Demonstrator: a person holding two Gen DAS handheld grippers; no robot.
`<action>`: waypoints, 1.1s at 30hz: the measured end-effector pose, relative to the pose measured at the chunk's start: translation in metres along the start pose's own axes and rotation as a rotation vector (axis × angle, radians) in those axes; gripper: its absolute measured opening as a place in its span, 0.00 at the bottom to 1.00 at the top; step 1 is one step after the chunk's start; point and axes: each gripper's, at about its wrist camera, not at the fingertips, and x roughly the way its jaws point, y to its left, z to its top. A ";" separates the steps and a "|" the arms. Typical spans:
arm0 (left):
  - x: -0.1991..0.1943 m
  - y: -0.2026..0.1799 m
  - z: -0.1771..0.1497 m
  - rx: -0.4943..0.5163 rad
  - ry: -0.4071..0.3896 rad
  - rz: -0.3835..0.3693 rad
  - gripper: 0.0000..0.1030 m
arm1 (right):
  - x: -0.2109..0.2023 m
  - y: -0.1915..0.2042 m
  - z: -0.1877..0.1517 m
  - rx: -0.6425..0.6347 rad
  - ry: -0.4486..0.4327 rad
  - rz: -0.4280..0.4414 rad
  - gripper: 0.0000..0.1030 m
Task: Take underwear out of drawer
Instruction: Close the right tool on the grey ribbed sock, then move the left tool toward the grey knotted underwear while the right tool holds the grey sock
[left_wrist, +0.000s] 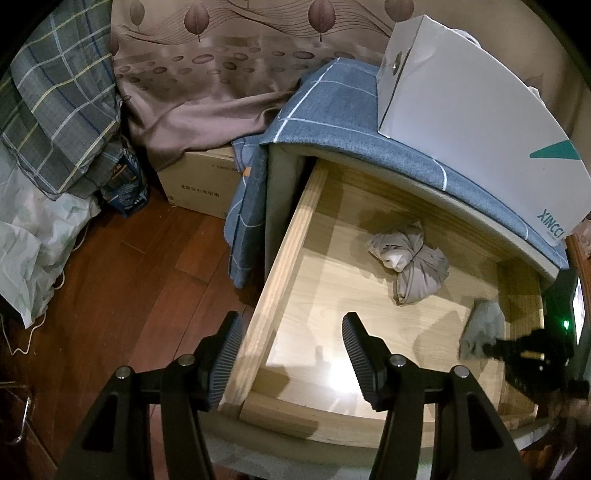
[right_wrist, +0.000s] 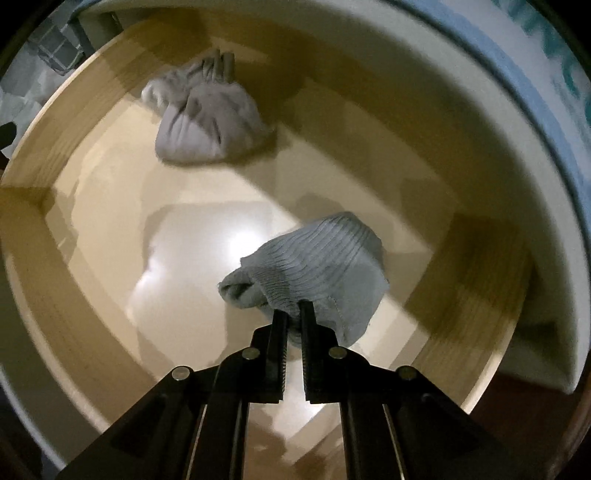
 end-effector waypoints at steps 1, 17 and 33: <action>0.000 -0.001 0.000 0.001 -0.001 0.000 0.56 | 0.001 0.000 -0.004 0.011 0.013 0.007 0.05; 0.000 -0.005 -0.002 0.027 0.008 0.023 0.56 | -0.006 0.003 -0.074 0.194 0.165 0.037 0.05; 0.014 -0.033 -0.009 0.181 0.095 0.002 0.56 | -0.001 -0.025 -0.097 0.432 0.117 0.104 0.10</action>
